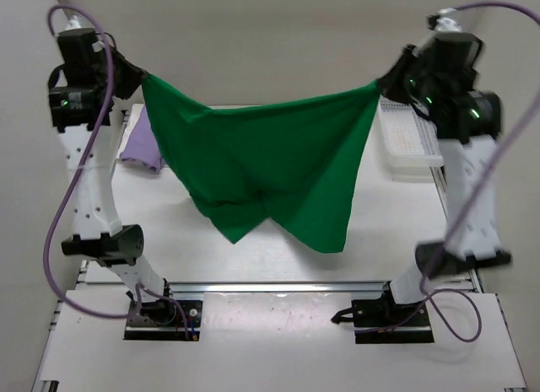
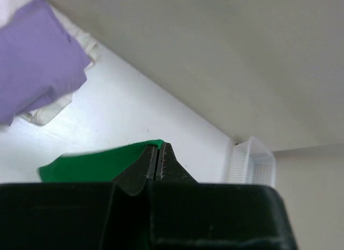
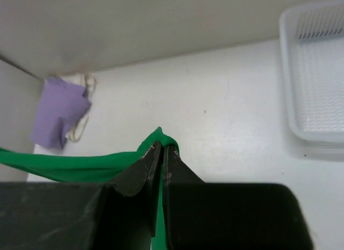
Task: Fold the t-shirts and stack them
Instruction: Flatten out the tshirt
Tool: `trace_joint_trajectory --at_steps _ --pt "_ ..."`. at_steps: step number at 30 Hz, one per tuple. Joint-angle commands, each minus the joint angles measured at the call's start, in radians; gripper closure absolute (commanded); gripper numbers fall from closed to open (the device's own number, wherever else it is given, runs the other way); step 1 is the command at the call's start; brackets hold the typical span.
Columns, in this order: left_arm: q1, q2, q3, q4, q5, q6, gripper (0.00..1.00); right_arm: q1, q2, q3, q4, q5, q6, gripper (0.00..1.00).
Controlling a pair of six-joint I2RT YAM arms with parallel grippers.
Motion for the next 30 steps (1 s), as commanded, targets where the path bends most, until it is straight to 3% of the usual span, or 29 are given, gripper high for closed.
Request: trace_joint_trajectory --at_steps 1,4,6,8,13,16,20,23,26,30 --pt "-0.031 0.056 -0.046 0.062 -0.048 -0.020 1.00 -0.042 0.281 0.161 -0.020 -0.070 -0.017 1.00" --pt "-0.025 0.109 -0.045 0.142 -0.037 -0.063 1.00 -0.098 0.499 0.454 -0.033 -0.139 0.008 1.00" --pt "-0.025 0.138 0.006 0.183 -0.003 -0.096 1.00 -0.152 0.562 0.576 -0.018 -0.234 0.037 1.00" --pt "-0.025 0.145 0.057 0.241 0.023 -0.116 1.00 -0.206 0.468 0.404 0.140 -0.288 0.074 1.00" --pt "0.007 0.045 -0.017 0.456 0.050 -0.178 1.00 -0.301 0.414 0.446 0.328 -0.424 0.164 1.00" --pt "0.012 0.042 0.023 0.507 0.046 -0.185 1.00 -0.367 0.365 0.366 0.470 -0.510 0.242 1.00" --pt "0.014 0.014 -0.082 0.545 0.056 -0.173 1.00 -0.387 0.409 0.394 0.428 -0.547 0.260 1.00" --pt "-0.026 -0.003 -0.170 0.509 -0.011 -0.101 1.00 -0.364 0.447 0.377 0.317 -0.502 0.186 1.00" --pt "-0.042 -0.048 -0.303 0.478 -0.049 -0.045 1.00 -0.335 0.458 0.279 0.192 -0.396 0.094 1.00" --pt "-0.062 -0.153 -0.504 0.443 -0.138 0.026 1.00 -0.283 0.411 0.055 0.171 -0.325 0.060 1.00"
